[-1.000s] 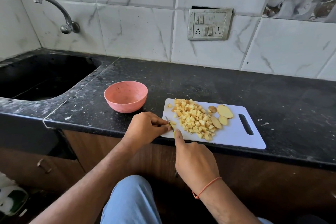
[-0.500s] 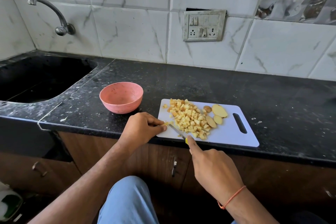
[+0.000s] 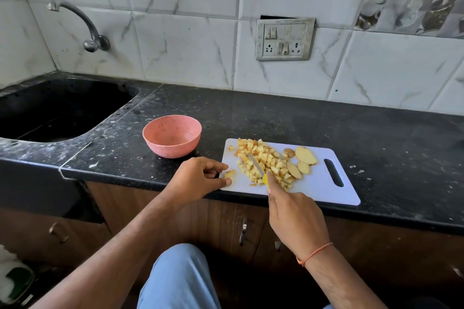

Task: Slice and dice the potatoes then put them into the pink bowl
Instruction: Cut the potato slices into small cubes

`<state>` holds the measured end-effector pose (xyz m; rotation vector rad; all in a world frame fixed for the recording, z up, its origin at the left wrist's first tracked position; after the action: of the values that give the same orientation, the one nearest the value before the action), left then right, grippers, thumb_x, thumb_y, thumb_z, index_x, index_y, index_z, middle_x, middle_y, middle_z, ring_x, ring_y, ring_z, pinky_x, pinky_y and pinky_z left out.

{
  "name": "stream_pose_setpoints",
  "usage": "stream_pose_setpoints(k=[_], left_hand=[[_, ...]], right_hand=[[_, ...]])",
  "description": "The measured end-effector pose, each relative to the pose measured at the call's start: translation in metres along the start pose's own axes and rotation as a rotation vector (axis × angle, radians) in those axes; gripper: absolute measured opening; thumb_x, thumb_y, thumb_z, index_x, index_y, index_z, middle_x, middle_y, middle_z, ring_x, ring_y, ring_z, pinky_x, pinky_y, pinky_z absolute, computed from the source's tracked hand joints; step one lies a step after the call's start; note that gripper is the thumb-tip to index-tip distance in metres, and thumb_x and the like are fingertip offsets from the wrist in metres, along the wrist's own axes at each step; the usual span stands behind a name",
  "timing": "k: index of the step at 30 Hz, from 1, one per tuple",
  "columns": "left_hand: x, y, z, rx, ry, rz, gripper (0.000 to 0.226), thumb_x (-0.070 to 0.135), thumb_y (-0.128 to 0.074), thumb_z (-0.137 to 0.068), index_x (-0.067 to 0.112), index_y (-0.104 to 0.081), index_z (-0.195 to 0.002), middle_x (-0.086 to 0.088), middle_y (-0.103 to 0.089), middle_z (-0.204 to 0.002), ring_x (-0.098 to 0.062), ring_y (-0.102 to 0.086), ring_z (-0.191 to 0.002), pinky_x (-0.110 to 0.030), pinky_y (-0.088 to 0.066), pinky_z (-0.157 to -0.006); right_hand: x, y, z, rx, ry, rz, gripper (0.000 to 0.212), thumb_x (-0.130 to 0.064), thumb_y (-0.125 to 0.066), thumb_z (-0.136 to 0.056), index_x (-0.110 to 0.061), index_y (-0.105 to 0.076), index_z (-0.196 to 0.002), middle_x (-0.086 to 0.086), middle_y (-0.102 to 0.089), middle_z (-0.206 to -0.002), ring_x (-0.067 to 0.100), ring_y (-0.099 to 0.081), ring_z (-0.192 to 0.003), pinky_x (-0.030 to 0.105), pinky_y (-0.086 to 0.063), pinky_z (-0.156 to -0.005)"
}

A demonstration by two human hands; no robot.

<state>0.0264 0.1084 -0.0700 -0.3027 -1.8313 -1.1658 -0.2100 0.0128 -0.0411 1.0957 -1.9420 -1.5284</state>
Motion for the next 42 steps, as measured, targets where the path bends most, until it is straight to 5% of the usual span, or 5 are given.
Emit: stream_pose_setpoints(k=[8,23,35,39,42], left_hand=[[0.001,-0.003,-0.006,0.067,0.033,-0.031,0.025,0.043,-0.093,-0.078,0.032,-0.086,-0.099,0.013,-0.075,-0.083,-0.001,-0.068,-0.077,-0.012,-0.046,-0.058],[0.003,-0.005,-0.005,0.086,0.036,-0.041,0.02,0.041,-0.092,-0.08,0.033,-0.087,-0.098,0.018,-0.076,-0.086,0.003,-0.069,-0.081,-0.012,-0.051,-0.064],[0.001,-0.003,-0.004,0.045,-0.018,-0.086,0.026,0.039,-0.087,-0.087,0.032,-0.084,-0.112,0.019,-0.071,-0.103,0.006,-0.067,-0.093,-0.011,-0.05,-0.079],[-0.001,-0.003,-0.004,0.026,-0.031,-0.079,0.032,0.031,-0.083,-0.092,0.03,-0.079,-0.124,0.021,-0.071,-0.106,0.015,-0.063,-0.097,-0.002,-0.045,-0.078],[-0.001,-0.003,-0.004,0.032,0.002,0.014,0.05,0.03,-0.087,-0.088,0.029,-0.072,-0.136,0.017,-0.076,-0.099,0.004,-0.07,-0.093,-0.007,-0.052,-0.083]], right_hand=[[-0.024,-0.002,0.014,-0.08,0.094,-0.001,0.048,-0.035,-0.056,-0.103,-0.026,-0.053,-0.15,-0.013,-0.023,-0.047,0.006,-0.024,-0.036,0.019,-0.009,-0.039],[-0.028,-0.003,0.015,-0.092,0.105,-0.007,0.056,-0.032,-0.038,-0.111,-0.031,-0.021,-0.165,-0.008,-0.044,-0.058,0.009,-0.043,-0.048,0.022,-0.026,-0.043],[-0.022,-0.004,0.012,-0.102,0.04,-0.033,0.053,-0.036,-0.029,-0.113,-0.031,-0.021,-0.164,-0.007,-0.053,-0.065,0.011,-0.054,-0.057,0.03,-0.048,-0.053],[-0.024,-0.005,0.007,-0.083,0.075,-0.02,0.051,-0.037,-0.03,-0.112,-0.032,-0.026,-0.163,-0.007,-0.048,-0.063,0.013,-0.051,-0.056,0.026,-0.037,-0.048],[-0.025,-0.005,0.003,-0.069,0.115,-0.056,0.05,-0.04,-0.028,-0.112,-0.033,-0.03,-0.161,-0.007,-0.057,-0.071,0.012,-0.056,-0.063,0.028,-0.047,-0.054]])
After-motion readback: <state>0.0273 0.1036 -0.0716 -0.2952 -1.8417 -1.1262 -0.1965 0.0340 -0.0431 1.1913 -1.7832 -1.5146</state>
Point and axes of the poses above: each hand's wrist, its own z-axis away from the middle knuckle, its own y-axis out of the back of the hand, x = y × z, the point moved 3 cm from there along -z, towards the middle knuckle
